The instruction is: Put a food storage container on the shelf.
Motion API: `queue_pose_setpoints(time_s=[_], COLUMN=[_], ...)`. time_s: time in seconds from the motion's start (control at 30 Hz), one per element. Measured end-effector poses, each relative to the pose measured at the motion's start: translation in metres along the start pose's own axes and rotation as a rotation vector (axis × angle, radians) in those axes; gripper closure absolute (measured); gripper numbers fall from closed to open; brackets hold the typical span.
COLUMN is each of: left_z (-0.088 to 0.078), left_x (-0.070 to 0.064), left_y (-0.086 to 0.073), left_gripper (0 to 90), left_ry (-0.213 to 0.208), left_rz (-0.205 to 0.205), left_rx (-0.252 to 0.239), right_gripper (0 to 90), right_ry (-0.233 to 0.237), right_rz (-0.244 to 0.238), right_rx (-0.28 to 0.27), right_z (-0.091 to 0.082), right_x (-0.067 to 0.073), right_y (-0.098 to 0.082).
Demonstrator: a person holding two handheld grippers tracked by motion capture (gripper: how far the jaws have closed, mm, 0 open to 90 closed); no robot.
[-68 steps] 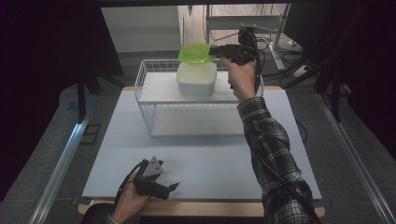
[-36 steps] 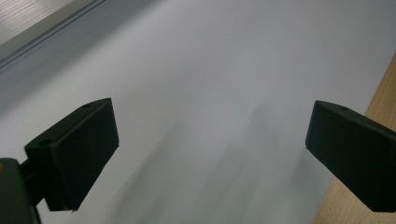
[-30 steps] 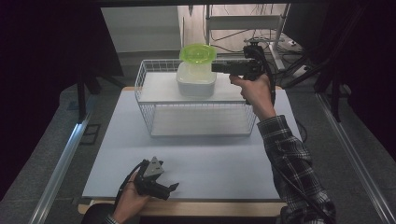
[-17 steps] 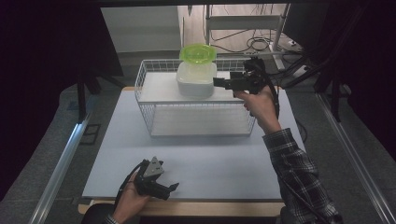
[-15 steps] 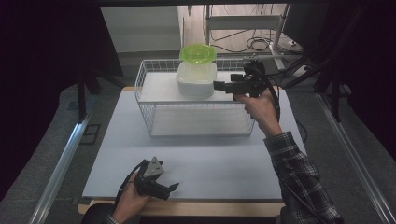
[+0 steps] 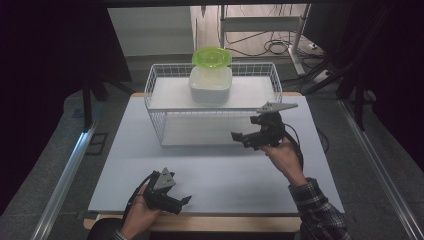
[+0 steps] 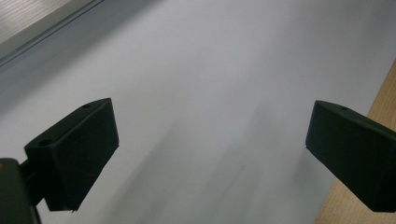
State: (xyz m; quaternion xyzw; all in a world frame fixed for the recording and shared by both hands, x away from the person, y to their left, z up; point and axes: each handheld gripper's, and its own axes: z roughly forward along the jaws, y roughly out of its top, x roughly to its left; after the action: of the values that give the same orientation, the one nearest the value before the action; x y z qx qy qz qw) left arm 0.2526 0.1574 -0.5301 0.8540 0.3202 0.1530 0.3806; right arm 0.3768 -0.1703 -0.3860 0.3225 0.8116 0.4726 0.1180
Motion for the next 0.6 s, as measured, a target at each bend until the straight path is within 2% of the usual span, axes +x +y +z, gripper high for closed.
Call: queue_pose_setpoints(time_s=[0.1,0.27,0.6], left_z=[0.000,0.000,0.000], left_x=[0.000,0.000,-0.001], left_y=[0.000,0.000,-0.001], left_gripper=[2.2,2.2,2.0], left_ry=[0.001,0.001,0.001], left_rz=[0.000,0.002,0.005], left_rx=[0.001,0.003,-0.003], right_gripper=[2.4,2.5,1.3], right_ry=[-0.011,-0.005,-0.051], right_rz=[-0.016,-0.015,-0.046], right_rx=[0.024,0.024,0.067], right_z=[0.003,0.004,0.012], right_x=[0.002,0.004,0.011], right_y=[-0.020,-0.048,-0.097])
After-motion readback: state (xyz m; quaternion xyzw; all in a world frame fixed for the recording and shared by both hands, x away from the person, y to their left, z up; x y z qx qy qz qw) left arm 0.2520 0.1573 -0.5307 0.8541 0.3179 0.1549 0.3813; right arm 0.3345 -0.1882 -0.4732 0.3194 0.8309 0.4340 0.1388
